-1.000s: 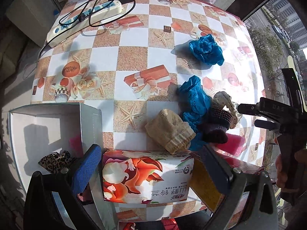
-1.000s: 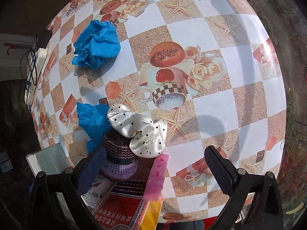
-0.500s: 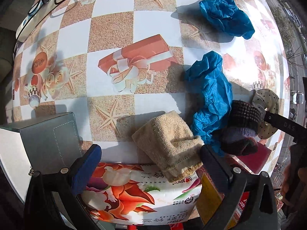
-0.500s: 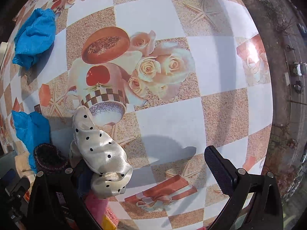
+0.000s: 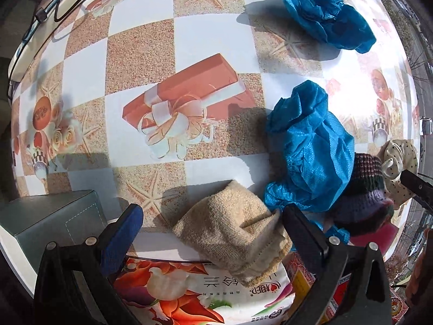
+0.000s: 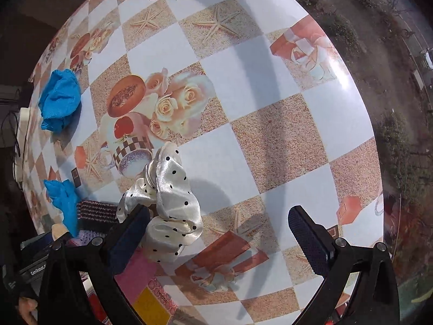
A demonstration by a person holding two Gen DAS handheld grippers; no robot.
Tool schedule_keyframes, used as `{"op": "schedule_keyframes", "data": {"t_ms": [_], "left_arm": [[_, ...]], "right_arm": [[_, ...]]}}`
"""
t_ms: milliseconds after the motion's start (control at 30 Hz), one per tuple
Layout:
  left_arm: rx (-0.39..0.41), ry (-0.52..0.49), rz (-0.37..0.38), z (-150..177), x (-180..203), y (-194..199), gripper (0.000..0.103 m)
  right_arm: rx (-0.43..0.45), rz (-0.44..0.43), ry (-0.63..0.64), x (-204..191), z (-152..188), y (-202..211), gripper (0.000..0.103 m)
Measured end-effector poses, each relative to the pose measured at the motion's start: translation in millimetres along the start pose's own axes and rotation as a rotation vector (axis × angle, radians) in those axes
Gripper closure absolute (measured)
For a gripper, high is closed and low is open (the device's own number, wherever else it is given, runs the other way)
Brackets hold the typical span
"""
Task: Organize soft objects
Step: 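Grasp the beige towel with left gripper while right holds the polka-dot scrunchie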
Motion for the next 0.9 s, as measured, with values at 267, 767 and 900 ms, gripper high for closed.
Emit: {"op": "schedule_keyframes", "data": {"t_ms": [267,767,900], "left_arm": [[-0.026,0.039,0.03,-1,2,-16,0.0],[-0.054,0.091,0.097,-3,1,-20,0.013],[0.016,0.087,0.145,1,-4,-5,0.043]], "right_arm": [[-0.03,0.104,0.117,-36,-4,-33,0.0],[-0.05,0.117,0.135,-40,-11,-34,0.0],[-0.019,0.101,0.172,-46,-2,-22,0.027]]}}
Point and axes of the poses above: each gripper's, at about its wrist camera, not at the fingertips, and y roughly against the way its jaws point, x to its right, z to its underside, the point moved 7 cm from there along -y, roughly the way its jaws point, and after that the axes turned 2 degrees about -z, right-handed, at the moved point
